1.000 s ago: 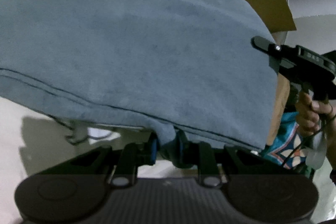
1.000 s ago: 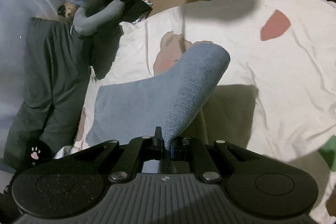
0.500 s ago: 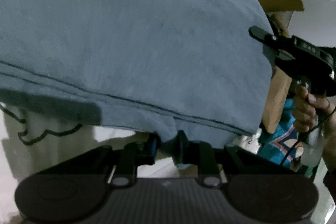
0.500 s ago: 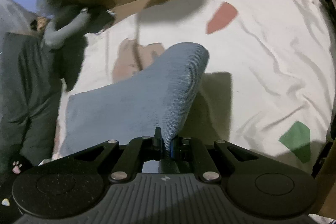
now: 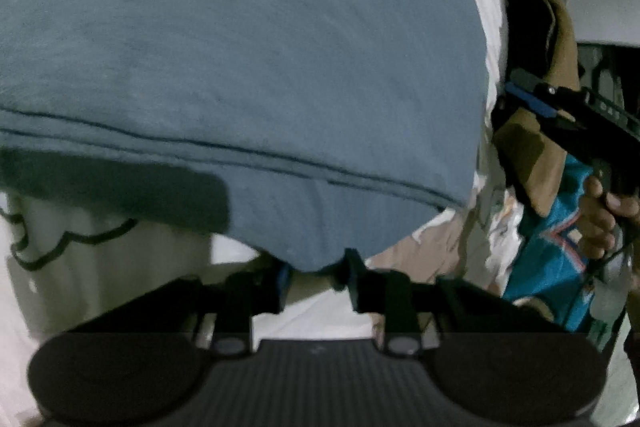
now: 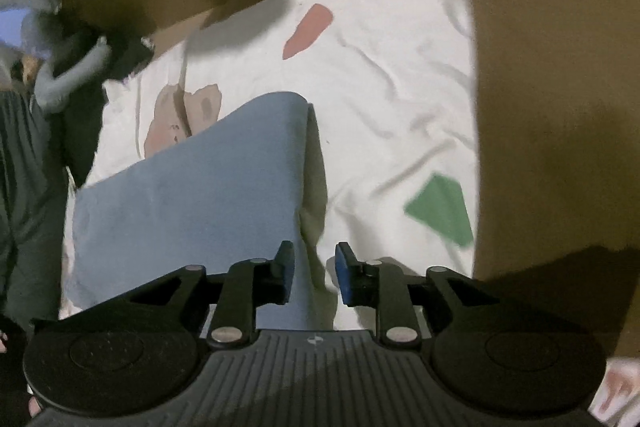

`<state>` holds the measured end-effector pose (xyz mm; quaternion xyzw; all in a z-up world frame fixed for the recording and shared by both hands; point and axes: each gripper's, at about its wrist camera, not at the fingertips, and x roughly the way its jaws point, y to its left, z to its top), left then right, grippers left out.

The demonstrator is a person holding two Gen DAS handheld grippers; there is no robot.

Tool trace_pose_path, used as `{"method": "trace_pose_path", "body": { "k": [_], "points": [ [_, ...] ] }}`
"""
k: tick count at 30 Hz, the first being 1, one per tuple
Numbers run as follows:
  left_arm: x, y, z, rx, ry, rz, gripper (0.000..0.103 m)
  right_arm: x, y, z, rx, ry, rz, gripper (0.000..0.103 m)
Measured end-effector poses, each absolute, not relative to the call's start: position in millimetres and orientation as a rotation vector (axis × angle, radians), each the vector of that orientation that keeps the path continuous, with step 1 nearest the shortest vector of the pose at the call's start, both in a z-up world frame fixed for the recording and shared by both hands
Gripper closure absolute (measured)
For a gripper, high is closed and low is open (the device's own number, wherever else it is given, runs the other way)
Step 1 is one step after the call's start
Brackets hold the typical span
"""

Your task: Fold clothes

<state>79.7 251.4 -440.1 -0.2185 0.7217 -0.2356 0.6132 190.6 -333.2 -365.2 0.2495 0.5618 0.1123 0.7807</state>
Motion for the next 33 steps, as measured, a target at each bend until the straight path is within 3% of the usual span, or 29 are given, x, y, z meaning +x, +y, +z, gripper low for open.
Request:
{"method": "trace_pose_path", "body": {
  "k": [4,7,11,15,26,31,33],
  "points": [
    [84,255,-425,-0.451,1.655,-0.554,0.071,163,-335,-361,0.583,1.183,0.215,0.076],
    [96,257,-404,-0.389,1.631,-0.536,0.061,158,-336,-349,0.582,1.157,0.183,0.061],
    [108,266,-389,-0.294,1.631,-0.525,0.059,161,-335,-326,0.558,1.137,0.172,0.061],
    [121,217,-359,-0.227,1.625,-0.508,0.059,167,-330,-289,0.521,1.123,0.193,0.060],
    [173,168,-296,-0.296,1.568,-0.369,0.059,178,-308,-201,0.311,1.096,0.252,0.060],
    [194,196,-247,-0.323,1.472,-0.300,0.057,183,-294,-158,0.253,1.060,0.277,0.059],
    [202,213,-230,-0.340,1.432,-0.261,0.057,185,-291,-140,0.249,1.034,0.274,0.054]
  ]
}}
